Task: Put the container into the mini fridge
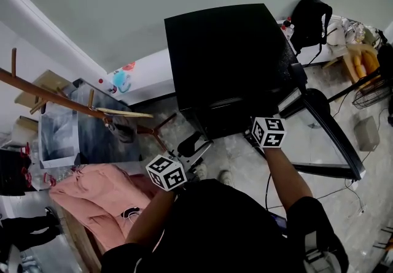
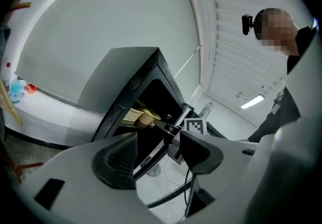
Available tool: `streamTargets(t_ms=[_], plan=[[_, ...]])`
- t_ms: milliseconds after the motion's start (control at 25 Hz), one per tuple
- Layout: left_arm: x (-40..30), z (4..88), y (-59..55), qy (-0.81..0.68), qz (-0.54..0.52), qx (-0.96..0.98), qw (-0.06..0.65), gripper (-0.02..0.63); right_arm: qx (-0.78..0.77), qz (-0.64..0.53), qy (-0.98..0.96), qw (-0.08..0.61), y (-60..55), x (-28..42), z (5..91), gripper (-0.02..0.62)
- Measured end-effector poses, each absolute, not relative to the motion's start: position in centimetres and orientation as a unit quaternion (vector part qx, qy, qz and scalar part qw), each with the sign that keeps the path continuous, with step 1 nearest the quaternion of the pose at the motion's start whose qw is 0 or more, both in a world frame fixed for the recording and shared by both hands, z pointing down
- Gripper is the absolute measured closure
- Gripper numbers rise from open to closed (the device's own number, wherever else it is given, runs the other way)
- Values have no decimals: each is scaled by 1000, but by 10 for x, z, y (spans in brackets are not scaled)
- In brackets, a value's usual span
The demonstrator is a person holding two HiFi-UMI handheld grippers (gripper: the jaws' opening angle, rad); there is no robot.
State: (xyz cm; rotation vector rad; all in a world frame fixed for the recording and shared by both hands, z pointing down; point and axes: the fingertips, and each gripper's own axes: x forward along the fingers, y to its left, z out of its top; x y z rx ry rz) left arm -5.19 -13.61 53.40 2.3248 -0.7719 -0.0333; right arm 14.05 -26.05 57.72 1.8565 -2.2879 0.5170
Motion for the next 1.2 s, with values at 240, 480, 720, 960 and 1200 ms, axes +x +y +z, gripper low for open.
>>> streamTargets(t_ms=[240,480,720,960,1200], plan=[[-53,531,-136,-309,-10,899,309,358,615,189,-764,41,-235,146,565,399],[-59,510,-142,-312,-1,918,245,419,603,177,-778,19,-200,145,534,399],[-73,470,-144,-324,-20,921,213,476,586,128,-800,-4,-165,140,488,439],[-82,444,-149,-349,-31,917,190,538,583,113,-803,-40,-140,138,449,451],[-101,421,-150,-379,-26,916,132,550,582,131,-798,-86,-131,133,435,520]])
